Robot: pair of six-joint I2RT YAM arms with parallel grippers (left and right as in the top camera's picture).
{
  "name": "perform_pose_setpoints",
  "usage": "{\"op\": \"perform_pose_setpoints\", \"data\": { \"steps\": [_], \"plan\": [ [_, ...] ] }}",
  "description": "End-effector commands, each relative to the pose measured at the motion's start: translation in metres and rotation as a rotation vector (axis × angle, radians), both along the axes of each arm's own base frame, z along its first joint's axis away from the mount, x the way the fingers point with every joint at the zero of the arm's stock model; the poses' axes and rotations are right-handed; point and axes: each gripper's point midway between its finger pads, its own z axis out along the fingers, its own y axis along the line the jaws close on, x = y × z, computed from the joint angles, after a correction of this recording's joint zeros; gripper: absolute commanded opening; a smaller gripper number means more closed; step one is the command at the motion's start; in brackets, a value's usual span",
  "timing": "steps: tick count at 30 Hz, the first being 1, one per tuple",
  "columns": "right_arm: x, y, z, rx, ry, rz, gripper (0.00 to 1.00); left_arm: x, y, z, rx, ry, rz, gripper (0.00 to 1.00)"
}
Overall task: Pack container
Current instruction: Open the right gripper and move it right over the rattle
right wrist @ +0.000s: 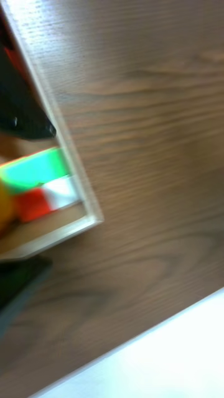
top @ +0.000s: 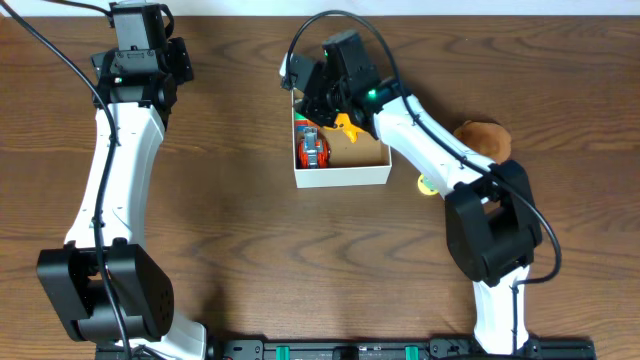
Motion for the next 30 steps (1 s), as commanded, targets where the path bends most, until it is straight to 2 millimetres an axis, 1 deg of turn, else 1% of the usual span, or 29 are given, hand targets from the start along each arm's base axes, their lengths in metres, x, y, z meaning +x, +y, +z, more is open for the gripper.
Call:
{"op": "perform_pose_setpoints", "data": {
  "steps": [1,3,6,8,10,11,12,13,14,15,16,18,20,24,28,30],
  "plan": [
    [0.019,-0.055,0.060,-0.096,-0.107,-0.200,0.80,-0.001,0.001,0.015,0.003,-0.034,0.010,0.98],
    [0.014,-0.088,0.073,-0.179,-0.112,-0.284,0.85,-0.001,0.001,0.015,0.003,-0.034,0.010,0.98],
    [-0.003,-0.129,0.086,-0.273,-0.081,-0.361,0.85,-0.001,0.002,0.016,0.004,-0.034,0.010,0.98],
    [-0.019,-0.150,0.088,-0.295,-0.015,-0.400,0.84,-0.001,0.002,0.016,0.004,-0.034,0.010,0.98],
    [-0.031,-0.165,0.084,-0.286,0.064,-0.476,0.84,-0.001,0.001,0.015,0.003,-0.034,0.010,0.98],
    [-0.038,-0.174,0.080,-0.277,0.117,-0.534,0.83,-0.001,0.001,0.015,0.003,-0.034,0.010,0.98],
    [-0.045,-0.183,0.075,-0.267,0.173,-0.597,0.78,-0.001,0.002,0.016,0.004,-0.034,0.010,0.98],
    [-0.053,-0.194,0.067,-0.248,0.246,-0.691,0.68,-0.001,0.001,0.015,0.003,-0.034,0.010,0.98],
    [-0.058,-0.201,0.062,-0.229,0.293,-0.764,0.63,-0.001,0.002,0.016,0.004,-0.034,0.010,0.98],
    [-0.063,-0.207,0.058,-0.206,0.340,-0.845,0.56,-0.001,0.001,0.015,0.003,-0.034,0.010,0.98],
    [-0.070,-0.214,0.053,-0.179,0.394,-0.943,0.52,-0.001,0.002,0.016,0.004,-0.034,0.010,0.98],
    [-0.081,-0.227,0.045,-0.133,0.481,-1.121,0.49,-0.001,0.002,0.016,0.004,-0.034,0.010,0.98],
    [-0.090,-0.240,0.036,-0.107,0.530,-1.275,0.43,-0.001,0.002,0.016,0.004,-0.034,0.010,0.98],
    [-0.096,-0.258,0.016,-0.074,0.550,-1.471,0.44,-0.001,0.002,0.016,0.004,-0.034,0.010,0.98],
    [-0.101,-0.265,-0.008,-0.003,0.584,-1.631,0.45,-0.001,0.001,0.015,0.003,-0.034,0.010,0.98],
    [-0.104,-0.266,-0.020,0.018,0.595,-1.683,0.45,-0.001,0.002,0.016,0.004,-0.034,0.010,0.98]
  ]
}}
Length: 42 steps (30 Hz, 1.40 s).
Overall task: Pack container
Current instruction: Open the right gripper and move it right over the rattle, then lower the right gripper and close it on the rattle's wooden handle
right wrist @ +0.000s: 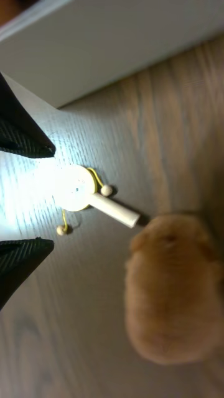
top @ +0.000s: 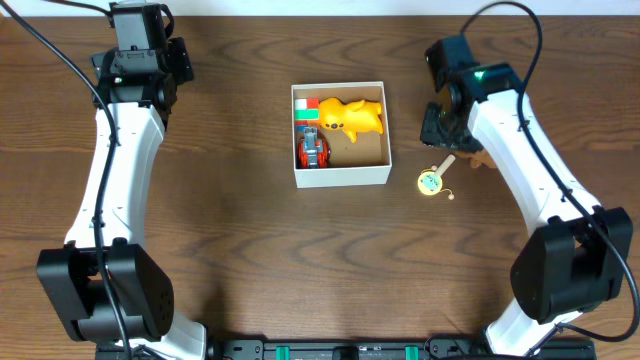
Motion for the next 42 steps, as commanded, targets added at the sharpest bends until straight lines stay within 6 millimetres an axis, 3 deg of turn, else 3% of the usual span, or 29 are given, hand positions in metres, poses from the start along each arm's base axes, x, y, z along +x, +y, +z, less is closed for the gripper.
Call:
{"op": "perform_pose_setpoints", "data": {
  "steps": [1,9,24,39,42],
  "plan": [
    [-0.008,-0.010,-0.024,0.009,-0.003,-0.236,0.45,-0.001,0.002,0.016,0.004,-0.034,0.010,0.98],
    [-0.009,-0.013,-0.067,0.037,-0.050,-0.333,0.41,-0.001,0.002,0.016,0.004,-0.034,0.010,0.98],
    [0.001,-0.050,-0.094,0.000,-0.124,-0.446,0.41,-0.001,0.001,0.015,0.003,-0.034,0.010,0.98],
    [0.001,-0.038,-0.138,0.042,-0.046,-0.436,0.43,-0.001,0.001,0.015,0.003,-0.034,0.010,0.98],
    [0.004,-0.037,-0.141,0.050,-0.049,-0.435,0.38,-0.001,0.002,0.016,0.004,-0.034,0.010,0.98]
  ]
}}
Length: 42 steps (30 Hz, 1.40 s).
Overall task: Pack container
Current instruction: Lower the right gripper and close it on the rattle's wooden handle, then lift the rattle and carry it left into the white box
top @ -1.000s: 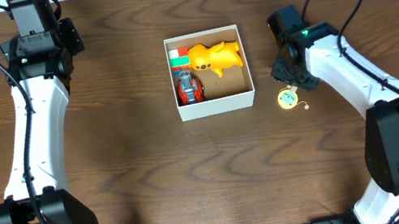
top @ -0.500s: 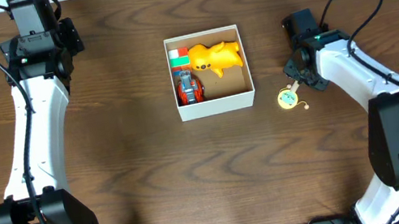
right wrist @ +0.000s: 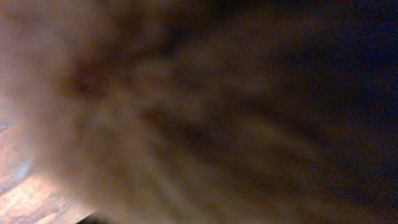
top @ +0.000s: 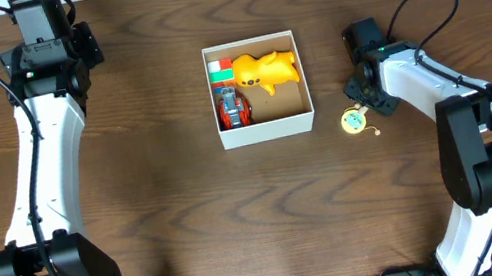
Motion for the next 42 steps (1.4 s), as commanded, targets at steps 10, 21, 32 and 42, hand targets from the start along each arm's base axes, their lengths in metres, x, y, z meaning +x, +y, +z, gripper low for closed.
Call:
{"op": "perform_pose_setpoints", "data": {
  "steps": [10,21,32,42],
  "plan": [
    [0.000,0.019,-0.018,0.107,0.027,0.031,0.01,-0.001,0.001,0.015,0.003,-0.034,0.010,0.98],
    [0.044,0.043,0.039,0.071,-0.056,0.245,0.01,-0.001,0.001,0.015,0.003,-0.034,0.010,0.98],
    [0.094,0.070,0.126,-0.010,-0.216,0.428,0.01,-0.001,0.001,0.015,0.003,-0.034,0.010,0.98],
    [0.113,0.147,0.191,-0.129,-0.379,0.841,0.01,-0.001,0.001,0.015,0.003,-0.034,0.010,0.98]
  ]
}}
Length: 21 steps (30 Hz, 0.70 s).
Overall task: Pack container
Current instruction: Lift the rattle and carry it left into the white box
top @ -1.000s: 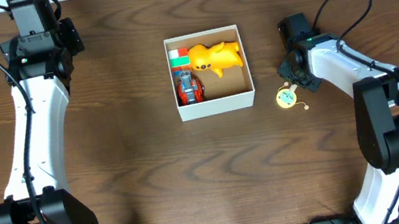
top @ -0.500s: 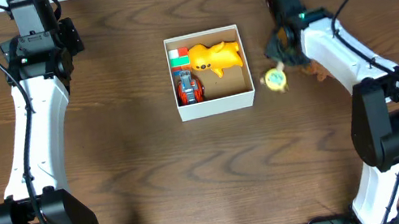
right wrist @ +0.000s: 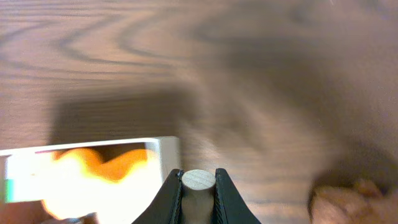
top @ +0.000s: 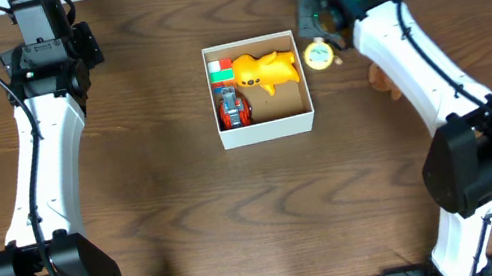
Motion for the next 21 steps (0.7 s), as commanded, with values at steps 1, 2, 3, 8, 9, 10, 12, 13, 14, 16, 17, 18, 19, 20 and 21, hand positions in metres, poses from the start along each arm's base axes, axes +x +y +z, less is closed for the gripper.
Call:
{"op": "perform_pose_setpoints", "data": {
  "steps": [1,2,3,8,9,10,12,13,14,16,17,18,19,20,21],
  "plan": [
    [0.003,0.032,0.023,-0.074,-0.078,0.168,0.01,-0.001,0.002,0.016,0.004,-0.034,0.010,0.98],
    [0.004,0.039,0.028,-0.068,-0.094,0.178,0.01,-0.001,0.001,0.015,0.003,-0.034,0.010,0.98],
    [0.004,0.044,0.032,-0.061,-0.108,0.184,0.01,-0.001,0.001,0.015,0.003,-0.034,0.010,0.98],
    [0.002,0.058,0.036,-0.054,-0.124,0.207,0.01,-0.001,0.002,0.016,0.004,-0.034,0.010,0.98],
    [0.001,0.059,0.034,-0.053,-0.116,0.207,0.01,-0.001,0.001,0.015,0.003,-0.034,0.010,0.98],
    [-0.001,0.060,0.032,-0.051,-0.108,0.204,0.01,-0.001,0.002,0.016,0.004,-0.034,0.010,0.98],
    [-0.004,0.062,0.026,-0.044,-0.089,0.198,0.01,-0.001,0.002,0.016,0.004,-0.034,0.010,0.98],
    [-0.005,0.066,0.022,-0.037,-0.078,0.207,0.01,-0.001,0.001,0.015,0.003,-0.034,0.010,0.98],
    [-0.007,0.069,0.020,-0.030,-0.070,0.216,0.01,-0.001,0.002,0.016,0.004,-0.034,0.010,0.98],
    [-0.011,0.079,0.011,-0.016,-0.048,0.240,0.01,-0.001,0.002,0.016,0.004,-0.034,0.010,0.98],
    [-0.012,0.085,0.004,-0.016,-0.034,0.252,0.01,-0.001,0.002,0.016,0.004,-0.034,0.010,0.98],
    [-0.014,0.089,0.001,-0.017,-0.030,0.260,0.01,-0.001,0.002,0.016,0.004,-0.034,0.010,0.98],
    [-0.015,0.092,-0.003,-0.020,-0.023,0.268,0.01,-0.001,0.001,0.015,0.003,-0.034,0.010,0.98],
    [-0.017,0.097,-0.007,-0.023,-0.017,0.278,0.01,-0.001,0.001,0.015,0.003,-0.034,0.010,0.98],
    [-0.019,0.102,-0.012,-0.026,-0.008,0.287,0.01,-0.001,0.002,0.016,0.004,-0.034,0.010,0.98]
  ]
}}
